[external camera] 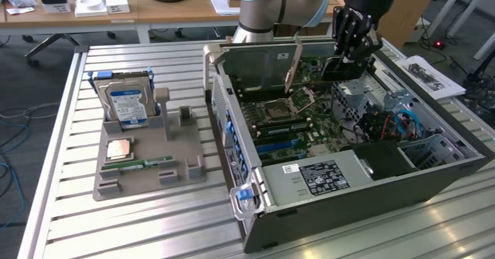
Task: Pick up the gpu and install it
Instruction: 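Insert the gpu into the slot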
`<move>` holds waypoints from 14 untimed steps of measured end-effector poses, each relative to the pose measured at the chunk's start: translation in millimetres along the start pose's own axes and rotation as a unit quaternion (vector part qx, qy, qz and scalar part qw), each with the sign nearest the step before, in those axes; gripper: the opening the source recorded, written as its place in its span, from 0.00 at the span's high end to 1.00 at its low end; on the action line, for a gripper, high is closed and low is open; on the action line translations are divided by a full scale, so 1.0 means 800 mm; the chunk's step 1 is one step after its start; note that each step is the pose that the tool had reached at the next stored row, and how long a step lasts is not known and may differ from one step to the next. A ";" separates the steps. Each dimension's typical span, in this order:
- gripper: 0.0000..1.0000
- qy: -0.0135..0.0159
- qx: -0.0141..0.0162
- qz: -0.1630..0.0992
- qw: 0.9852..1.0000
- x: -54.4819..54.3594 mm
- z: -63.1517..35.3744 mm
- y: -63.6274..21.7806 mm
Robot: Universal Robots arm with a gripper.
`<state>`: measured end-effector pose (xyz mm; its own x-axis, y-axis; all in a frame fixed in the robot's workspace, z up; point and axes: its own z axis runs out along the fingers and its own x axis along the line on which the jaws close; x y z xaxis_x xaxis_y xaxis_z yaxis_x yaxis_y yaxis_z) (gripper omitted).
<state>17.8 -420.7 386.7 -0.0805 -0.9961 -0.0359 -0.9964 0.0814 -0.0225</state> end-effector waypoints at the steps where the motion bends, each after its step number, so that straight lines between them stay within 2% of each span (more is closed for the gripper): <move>1: 0.73 0.000 0.000 0.000 1.000 0.000 0.000 0.000; 8: 0.73 0.000 0.000 0.000 1.000 0.000 0.001 0.003; 14: 0.73 0.000 0.000 0.000 1.000 0.002 0.001 0.019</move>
<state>2.7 -420.8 385.3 -0.0805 -0.9961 -0.0359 -0.9964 0.0814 -0.0230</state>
